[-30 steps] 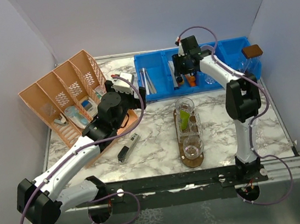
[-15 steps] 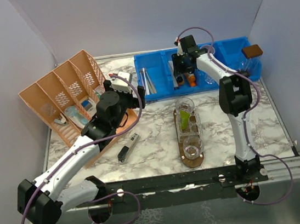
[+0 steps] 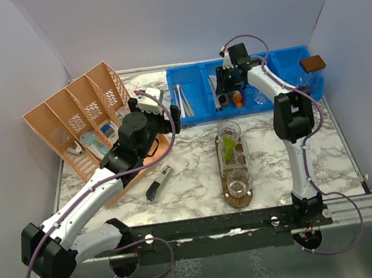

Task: Prepare toiletry sets of a toothbrush and toothpaste on the tray
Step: Pick up the toothpaste from the storage box.

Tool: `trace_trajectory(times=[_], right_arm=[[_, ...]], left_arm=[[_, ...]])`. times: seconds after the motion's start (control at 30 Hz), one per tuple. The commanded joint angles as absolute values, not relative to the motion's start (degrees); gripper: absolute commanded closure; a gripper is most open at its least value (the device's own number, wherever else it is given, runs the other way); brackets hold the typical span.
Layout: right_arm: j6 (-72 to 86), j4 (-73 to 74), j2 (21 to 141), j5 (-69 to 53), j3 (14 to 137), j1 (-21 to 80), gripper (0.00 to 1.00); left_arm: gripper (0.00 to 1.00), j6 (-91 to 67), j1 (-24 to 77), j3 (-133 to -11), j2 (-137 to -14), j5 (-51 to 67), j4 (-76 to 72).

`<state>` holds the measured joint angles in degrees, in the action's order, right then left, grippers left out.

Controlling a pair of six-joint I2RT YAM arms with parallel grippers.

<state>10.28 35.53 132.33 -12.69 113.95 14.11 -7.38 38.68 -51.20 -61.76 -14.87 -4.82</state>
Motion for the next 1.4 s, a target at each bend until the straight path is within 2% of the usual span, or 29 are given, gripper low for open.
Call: trace_trajectory(times=[0.0, 0.17, 0.3, 0.37, 0.8, 1.0, 1.13, 1.37], right_arm=[[11.9, 34.2, 134.0, -17.9, 113.8, 13.7, 0.58], [11.5, 35.1, 134.8, -17.2, 114.3, 13.7, 0.59], [12.1, 33.6, 132.8, -17.6, 112.4, 13.6, 0.73], [13.1, 33.0, 130.5, -17.1, 111.2, 13.5, 0.76], [23.2, 10.9, 106.0, -23.7, 85.6, 9.9, 0.79], [30.6, 1.2, 93.9, -30.9, 73.9, 9.9, 0.79], [37.3, -5.8, 87.5, -31.9, 67.1, 14.0, 0.79], [45.9, -12.1, 81.3, -17.9, 59.6, 26.9, 0.79]], left_arm=[[0.01, -8.1, 38.3, -52.9, -61.3, -13.8, -5.6], [0.01, -8.3, 38.3, -52.9, -61.3, -13.6, -5.6], [0.01, -8.4, 38.3, -52.9, -61.3, -13.6, -5.5], [0.01, -8.3, 38.2, -52.9, -61.3, -13.7, -5.6], [0.01, -8.8, 38.1, -53.2, -62.0, -12.3, -5.4], [0.01, -10.1, 37.9, -56.6, -66.2, -1.9, -3.2], [0.01, -13.3, 37.2, -59.5, -70.5, 8.0, -2.1], [0.02, -18.8, 36.6, -60.2, -74.7, 14.1, -2.8]])
